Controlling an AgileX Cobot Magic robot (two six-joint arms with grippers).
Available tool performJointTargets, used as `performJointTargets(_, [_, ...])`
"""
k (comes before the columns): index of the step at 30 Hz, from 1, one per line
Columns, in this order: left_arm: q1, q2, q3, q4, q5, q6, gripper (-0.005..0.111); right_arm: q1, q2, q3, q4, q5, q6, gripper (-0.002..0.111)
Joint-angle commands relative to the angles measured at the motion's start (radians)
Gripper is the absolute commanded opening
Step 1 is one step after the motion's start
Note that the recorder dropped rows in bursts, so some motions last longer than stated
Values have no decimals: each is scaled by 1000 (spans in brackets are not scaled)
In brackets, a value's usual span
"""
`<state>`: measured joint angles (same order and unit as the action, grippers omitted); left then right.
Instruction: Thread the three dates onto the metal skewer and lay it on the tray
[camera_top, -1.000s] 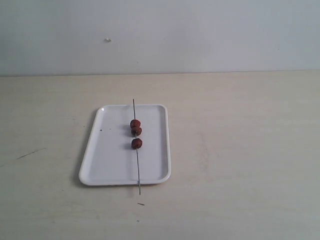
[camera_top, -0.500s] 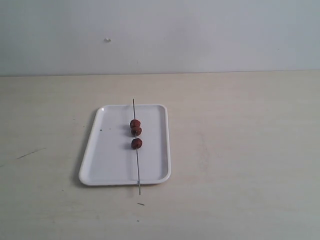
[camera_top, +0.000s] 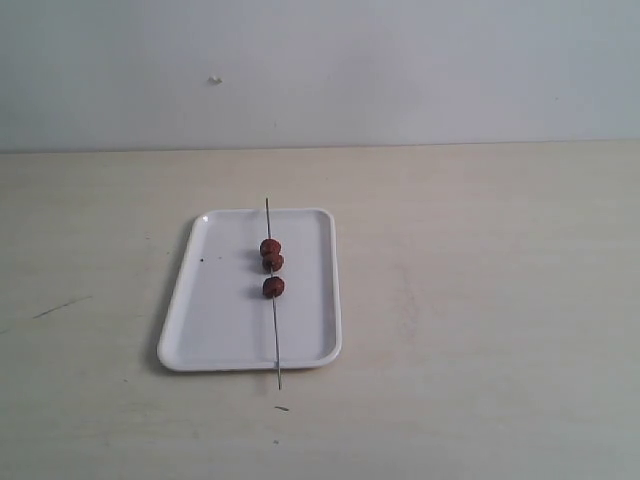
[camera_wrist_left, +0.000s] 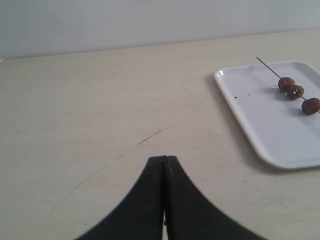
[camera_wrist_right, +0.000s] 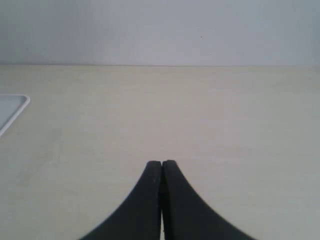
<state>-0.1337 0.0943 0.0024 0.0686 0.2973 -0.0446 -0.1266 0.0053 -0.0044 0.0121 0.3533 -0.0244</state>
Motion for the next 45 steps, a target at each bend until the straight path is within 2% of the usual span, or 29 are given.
performJointTargets(1, [-7, -6, -2, 7, 1, -10, 0, -7, -5, 4, -2, -12, 0, 0])
performJointTargets(3, [2, -17, -2, 7, 1, -10, 0, -7, -5, 4, -2, -12, 0, 0])
performJointTargets(9, [120, -94, -2, 7, 4, -10, 0, -7, -5, 4, -2, -12, 0, 0])
performJointTargets(12, [146, -94, -2, 7, 2, -10, 0, -7, -5, 4, -2, -12, 0, 0])
performJointTargets(45, [152, -94, -2, 7, 15, -10, 0, -7, -5, 4, -2, -12, 0, 0])
